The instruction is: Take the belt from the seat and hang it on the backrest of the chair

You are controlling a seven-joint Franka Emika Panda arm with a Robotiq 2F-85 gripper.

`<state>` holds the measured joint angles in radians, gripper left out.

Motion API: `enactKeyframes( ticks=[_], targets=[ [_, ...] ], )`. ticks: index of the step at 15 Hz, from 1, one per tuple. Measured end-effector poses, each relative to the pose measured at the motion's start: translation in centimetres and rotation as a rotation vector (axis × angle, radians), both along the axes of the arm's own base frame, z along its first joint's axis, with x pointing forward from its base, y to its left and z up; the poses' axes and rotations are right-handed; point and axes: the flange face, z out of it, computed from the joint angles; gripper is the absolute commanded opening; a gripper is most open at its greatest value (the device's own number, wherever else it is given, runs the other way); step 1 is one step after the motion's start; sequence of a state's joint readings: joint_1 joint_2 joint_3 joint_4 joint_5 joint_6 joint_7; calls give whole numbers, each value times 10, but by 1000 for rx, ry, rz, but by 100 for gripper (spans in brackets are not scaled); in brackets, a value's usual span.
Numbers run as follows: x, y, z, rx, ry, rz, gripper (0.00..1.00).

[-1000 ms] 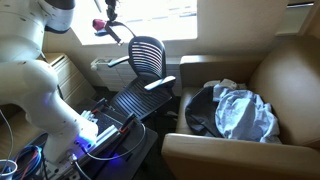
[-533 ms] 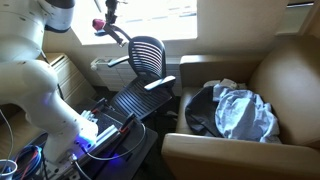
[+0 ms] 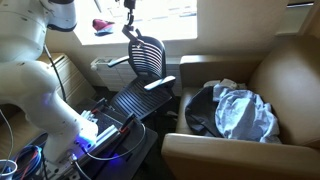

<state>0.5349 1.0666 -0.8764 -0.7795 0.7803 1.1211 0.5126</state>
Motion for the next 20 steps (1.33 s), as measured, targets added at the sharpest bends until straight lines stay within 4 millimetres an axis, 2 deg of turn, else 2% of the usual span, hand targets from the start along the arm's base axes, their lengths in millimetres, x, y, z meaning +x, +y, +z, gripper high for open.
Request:
enactKeyframes(
  ticks=[2, 3, 4, 5, 6, 10, 11, 12, 13, 17, 18, 20],
  targets=[
    [-1, -51, -1, -59, 25, -97, 0],
    [-8, -63, -4, -61, 76, -113, 0],
    [-15, -62, -10, -34, 119, -91, 0],
    [-21, -52, -17, -3, 145, -58, 0],
    [-27, -33, -27, 30, 166, -20, 0],
    [-65, 76, -60, 123, 245, 157, 0],
    [-78, 101, -67, 135, 273, 203, 1],
    [-85, 116, -71, 124, 281, 222, 1],
    [-87, 122, -72, 116, 281, 228, 1],
    [-82, 108, -73, 118, 279, 207, 0],
    [-84, 111, -79, 118, 297, 223, 0],
    [-99, 133, -108, 165, 378, 280, 0]
  ],
)
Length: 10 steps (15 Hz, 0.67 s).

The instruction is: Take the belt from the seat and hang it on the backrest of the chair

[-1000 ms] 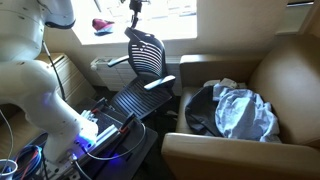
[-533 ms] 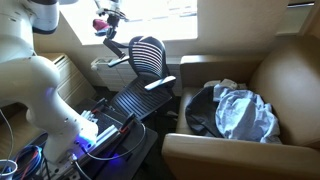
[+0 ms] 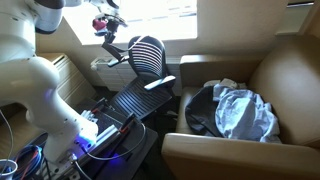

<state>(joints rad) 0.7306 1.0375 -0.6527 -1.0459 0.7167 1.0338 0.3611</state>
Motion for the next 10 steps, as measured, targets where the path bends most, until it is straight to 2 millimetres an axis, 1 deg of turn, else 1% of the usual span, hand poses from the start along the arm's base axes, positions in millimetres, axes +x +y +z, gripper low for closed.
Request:
enactKeyframes(
  ticks=[2, 3, 4, 5, 6, 7, 9, 10],
  targets=[
    [-21, 23, -42, 48, 100, 47, 1],
    [-31, 31, -64, 50, 151, 62, 1],
    [-39, 36, -84, 53, 193, 66, 1],
    [-43, 37, -97, 57, 217, 65, 1],
    [-44, 35, -103, 59, 228, 62, 26],
    [-43, 33, -103, 61, 229, 60, 26],
    [-35, 30, -101, 19, 184, 29, 38],
    [-29, 29, -98, -14, 140, 12, 46]
  ],
)
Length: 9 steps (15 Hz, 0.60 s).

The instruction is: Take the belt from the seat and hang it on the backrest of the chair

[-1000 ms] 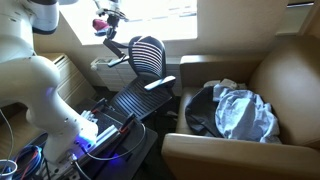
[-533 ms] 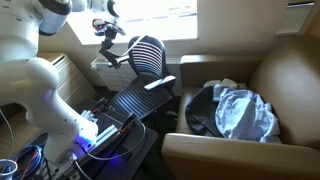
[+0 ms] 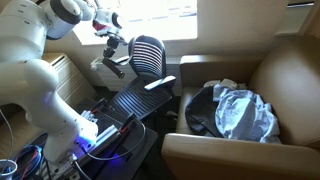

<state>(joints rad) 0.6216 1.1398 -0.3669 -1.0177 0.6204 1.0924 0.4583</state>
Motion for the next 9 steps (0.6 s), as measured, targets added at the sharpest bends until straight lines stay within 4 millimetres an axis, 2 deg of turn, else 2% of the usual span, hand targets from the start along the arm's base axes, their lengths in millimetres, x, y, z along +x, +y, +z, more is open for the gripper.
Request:
enactKeyframes(
  ticks=[3, 7, 8, 9],
  targets=[
    [19, -12, 31, -107, -127, 3, 68],
    [38, -32, 96, -275, -297, 57, 98],
    [41, -35, 108, -315, -338, 68, 80],
    [44, -38, 117, -355, -383, 74, 86]
  ],
)
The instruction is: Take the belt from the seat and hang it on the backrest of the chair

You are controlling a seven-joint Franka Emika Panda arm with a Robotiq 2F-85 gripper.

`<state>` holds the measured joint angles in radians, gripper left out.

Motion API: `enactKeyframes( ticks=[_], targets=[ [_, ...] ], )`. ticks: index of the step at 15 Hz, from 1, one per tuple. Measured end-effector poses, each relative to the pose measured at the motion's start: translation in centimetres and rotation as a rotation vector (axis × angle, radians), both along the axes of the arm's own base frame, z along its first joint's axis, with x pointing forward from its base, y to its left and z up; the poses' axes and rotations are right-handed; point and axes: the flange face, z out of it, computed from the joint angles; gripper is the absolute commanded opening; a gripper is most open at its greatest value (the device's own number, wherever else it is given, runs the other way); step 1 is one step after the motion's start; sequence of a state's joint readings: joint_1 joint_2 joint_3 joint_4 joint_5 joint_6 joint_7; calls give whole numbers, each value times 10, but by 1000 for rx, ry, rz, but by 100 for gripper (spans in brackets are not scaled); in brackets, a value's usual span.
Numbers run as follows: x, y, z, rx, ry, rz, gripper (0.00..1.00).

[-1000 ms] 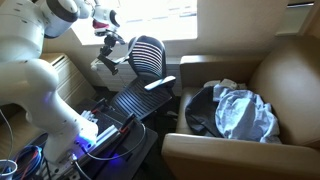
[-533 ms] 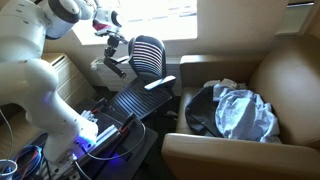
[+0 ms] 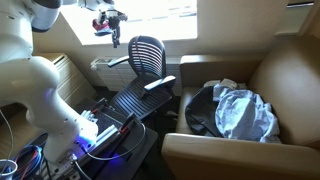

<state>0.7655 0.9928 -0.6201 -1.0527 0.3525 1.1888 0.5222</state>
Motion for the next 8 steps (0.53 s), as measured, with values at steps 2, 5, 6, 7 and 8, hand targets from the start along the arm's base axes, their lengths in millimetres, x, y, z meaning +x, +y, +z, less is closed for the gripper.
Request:
enactKeyframes(
  ticks=[2, 5, 6, 7, 8],
  targets=[
    [1, 0, 7, -36, -43, 5, 100],
    [-1, 1, 5, -47, -47, 1, 100],
    [3, -2, 8, -51, -75, -13, 100],
    [10, -7, 15, -53, -124, -33, 100],
    [16, -16, 26, -55, -173, -56, 100]
  ],
)
